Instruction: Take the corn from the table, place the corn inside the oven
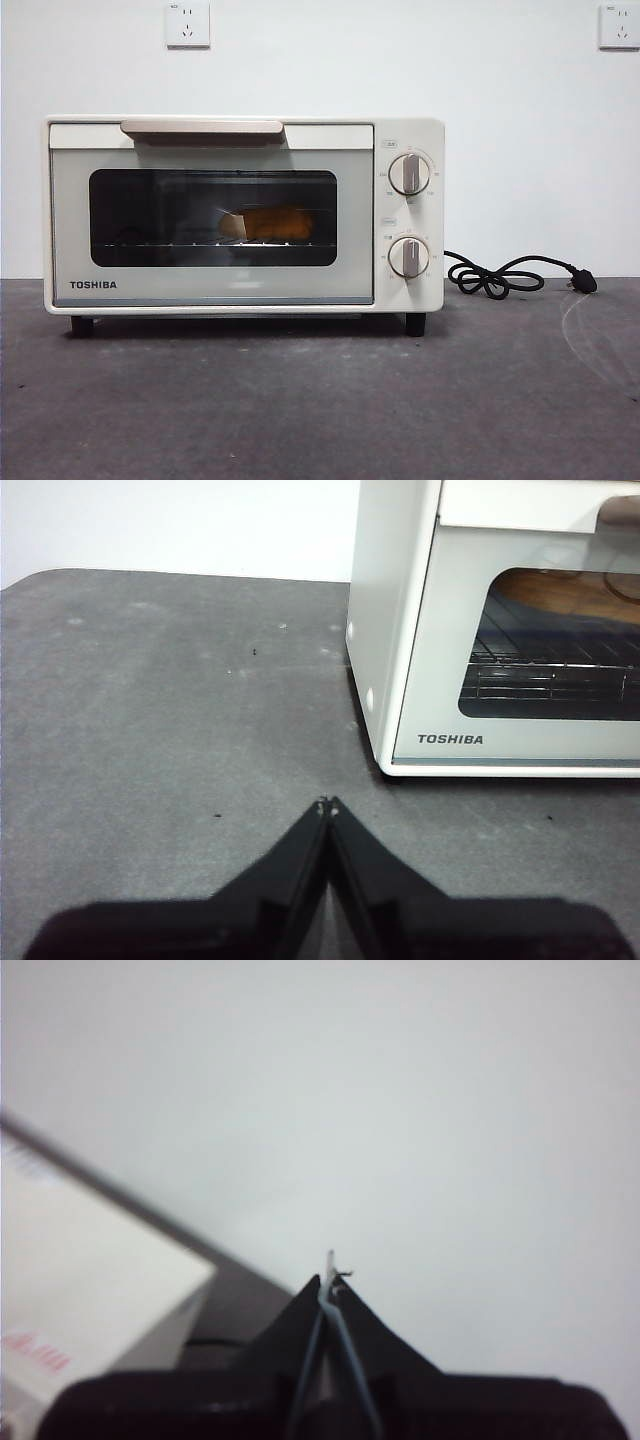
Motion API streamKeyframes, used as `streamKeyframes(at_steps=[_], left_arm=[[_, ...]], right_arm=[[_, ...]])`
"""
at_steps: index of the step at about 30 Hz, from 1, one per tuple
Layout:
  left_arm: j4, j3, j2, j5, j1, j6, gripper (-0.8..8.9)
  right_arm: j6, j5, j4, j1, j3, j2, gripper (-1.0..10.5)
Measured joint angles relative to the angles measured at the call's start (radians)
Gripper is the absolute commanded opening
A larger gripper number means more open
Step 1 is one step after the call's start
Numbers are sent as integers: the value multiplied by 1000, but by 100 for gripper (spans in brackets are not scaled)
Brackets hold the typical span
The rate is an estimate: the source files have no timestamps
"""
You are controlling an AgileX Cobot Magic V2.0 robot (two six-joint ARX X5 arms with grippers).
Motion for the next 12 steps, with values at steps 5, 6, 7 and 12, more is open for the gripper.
streamKeyframes(at_steps=[5,6,7,12], left_arm=[[0,0,0,0,0,0,-4],[0,0,0,0,0,0,-4],[0,0,0,0,0,0,-4],[0,0,0,0,0,0,-3]], right_arm=[[150,-3,-127,-218,1,-111,-15],[172,-3,-161,-262,0,-121,-15],[194,-3,-183,-317,-14,-132,-15],[233,-16,-82,-410,-240,-215,-15]])
